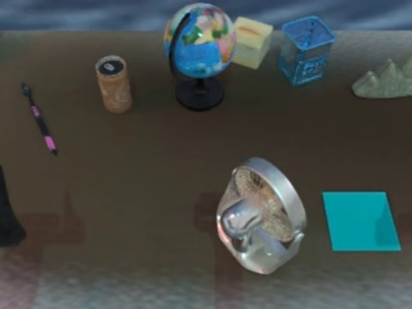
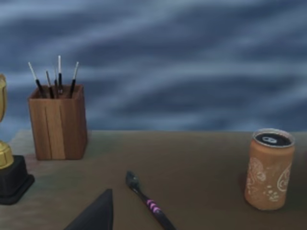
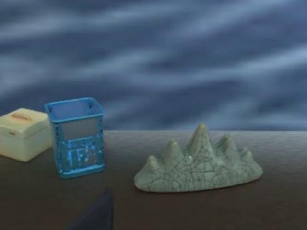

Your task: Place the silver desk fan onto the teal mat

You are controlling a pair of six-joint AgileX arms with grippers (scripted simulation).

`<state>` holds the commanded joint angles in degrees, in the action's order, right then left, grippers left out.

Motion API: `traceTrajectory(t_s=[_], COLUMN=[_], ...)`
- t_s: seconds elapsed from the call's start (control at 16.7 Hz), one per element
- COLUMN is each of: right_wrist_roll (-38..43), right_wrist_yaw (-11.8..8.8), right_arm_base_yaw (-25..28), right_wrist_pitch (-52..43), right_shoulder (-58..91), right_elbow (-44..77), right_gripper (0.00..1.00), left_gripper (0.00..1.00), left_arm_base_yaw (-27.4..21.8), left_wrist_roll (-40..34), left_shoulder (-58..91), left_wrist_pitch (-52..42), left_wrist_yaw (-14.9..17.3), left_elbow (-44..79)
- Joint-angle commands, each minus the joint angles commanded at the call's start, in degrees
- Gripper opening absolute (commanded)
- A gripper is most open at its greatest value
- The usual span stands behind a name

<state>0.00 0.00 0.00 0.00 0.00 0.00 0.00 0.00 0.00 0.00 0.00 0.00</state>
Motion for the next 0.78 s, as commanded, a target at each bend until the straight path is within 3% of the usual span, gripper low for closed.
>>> traceTrajectory(t_s=[0.36,0.78], right_wrist_roll=[0.08,1.14], right_wrist_yaw=[-0.09,0.07], right_arm_base_yaw=[2.71,14.08], right_wrist_pitch=[-5.47,-29.07], right_shoulder=[5.94,37.65], right_elbow=[5.69,35.08], right_gripper=[1.00,1.00], left_gripper=[1.00,1.00], left_arm_base_yaw=[0.00,0.00], left_wrist_roll=[0.00,0.00], left_shoulder=[0.00,0.00], left_wrist_pitch=[0.00,0.00], left_wrist_yaw=[0.00,0.00], left_elbow=[0.00,0.00])
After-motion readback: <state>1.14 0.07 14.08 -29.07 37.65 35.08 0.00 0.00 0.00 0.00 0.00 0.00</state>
